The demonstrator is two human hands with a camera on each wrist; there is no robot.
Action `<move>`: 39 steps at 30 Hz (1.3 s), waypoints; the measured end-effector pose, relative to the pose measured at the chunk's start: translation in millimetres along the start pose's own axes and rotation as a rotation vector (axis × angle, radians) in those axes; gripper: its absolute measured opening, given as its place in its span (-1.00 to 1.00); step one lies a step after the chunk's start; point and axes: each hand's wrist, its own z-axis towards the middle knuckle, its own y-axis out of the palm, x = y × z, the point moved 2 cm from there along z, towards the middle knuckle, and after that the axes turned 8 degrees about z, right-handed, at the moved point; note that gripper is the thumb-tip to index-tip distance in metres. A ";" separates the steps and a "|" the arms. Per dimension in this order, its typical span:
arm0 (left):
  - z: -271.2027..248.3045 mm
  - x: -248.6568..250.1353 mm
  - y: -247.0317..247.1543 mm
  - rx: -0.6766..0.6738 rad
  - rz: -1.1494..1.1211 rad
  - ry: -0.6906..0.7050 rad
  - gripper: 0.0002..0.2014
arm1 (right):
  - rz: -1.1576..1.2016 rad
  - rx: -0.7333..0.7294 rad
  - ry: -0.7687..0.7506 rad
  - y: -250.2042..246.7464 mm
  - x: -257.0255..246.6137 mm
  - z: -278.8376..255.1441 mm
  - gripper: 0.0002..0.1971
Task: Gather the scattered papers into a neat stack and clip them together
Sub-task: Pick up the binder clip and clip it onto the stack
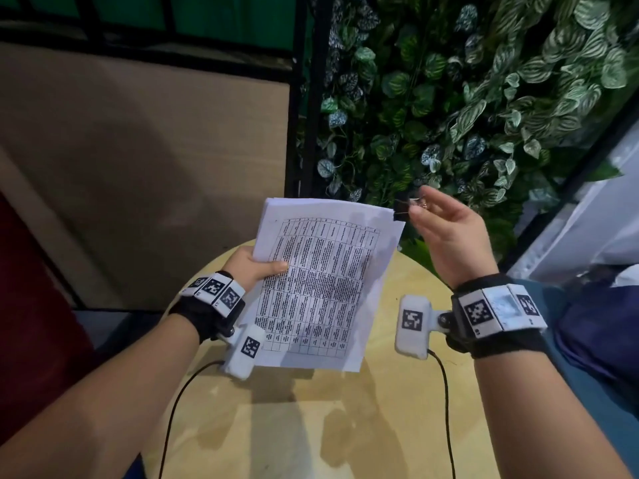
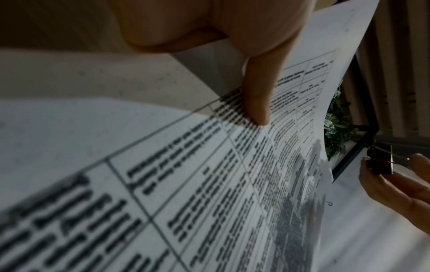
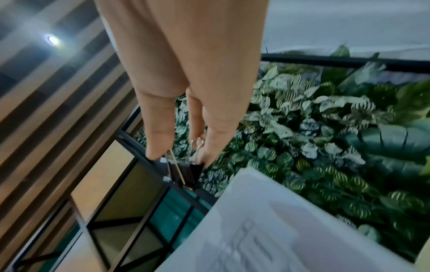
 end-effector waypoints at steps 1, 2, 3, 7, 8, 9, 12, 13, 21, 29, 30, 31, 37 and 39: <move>-2.1 2.5 -1.6 0.000 0.004 0.012 -0.87 | -0.039 -0.029 0.027 6.8 3.0 -3.7 -0.29; -4.2 4.6 -2.7 0.000 0.010 0.024 -0.87 | -0.077 -0.054 0.038 13.2 6.6 -7.9 -0.30; -6.9 6.6 -3.6 0.001 0.017 0.028 -0.87 | -0.108 -0.075 0.036 19.7 10.0 -11.6 -0.33; -16.4 13.3 -8.4 -0.013 0.038 0.039 -0.86 | -0.240 -0.111 -0.041 36.8 17.1 -18.7 -0.50; -18.6 14.3 -9.8 -0.016 0.043 0.054 -0.90 | -0.322 -0.114 -0.088 39.0 15.8 -19.9 -0.51; -21.3 16.0 -11.3 -0.015 0.040 0.074 -0.92 | -0.417 -0.128 -0.162 41.9 13.1 -21.6 -0.49; -29.3 21.0 -14.4 -0.021 0.030 0.123 -0.72 | -0.622 -0.208 -0.433 52.1 2.7 -27.4 -0.40; -30.5 21.7 -14.4 -0.025 0.038 0.126 -0.65 | -0.666 -0.230 -0.513 54.6 -0.5 -28.2 -0.38; -39.7 22.7 -9.3 -0.043 0.080 0.163 -0.86 | -0.969 -0.336 -0.820 60.4 -13.5 -32.6 -0.56; -47.2 9.3 -4.3 0.052 0.095 0.175 -0.81 | -0.940 -0.497 -0.651 50.3 -28.7 -26.5 -0.82; -45.8 6.1 -6.2 0.078 0.115 0.182 -0.77 | -0.928 -0.529 -0.602 50.1 -30.3 -26.0 -0.81; -45.4 4.5 -6.7 0.093 0.151 0.200 -0.76 | -0.923 -0.556 -0.552 50.0 -31.2 -26.1 -0.81; -45.9 12.8 -8.5 0.114 0.311 0.302 -0.74 | -0.794 -0.598 -0.192 45.9 -23.6 -16.8 -0.77; -43.4 11.8 -7.1 0.120 0.230 0.213 -0.73 | -0.928 -0.456 -0.379 45.5 -16.0 -17.1 -0.80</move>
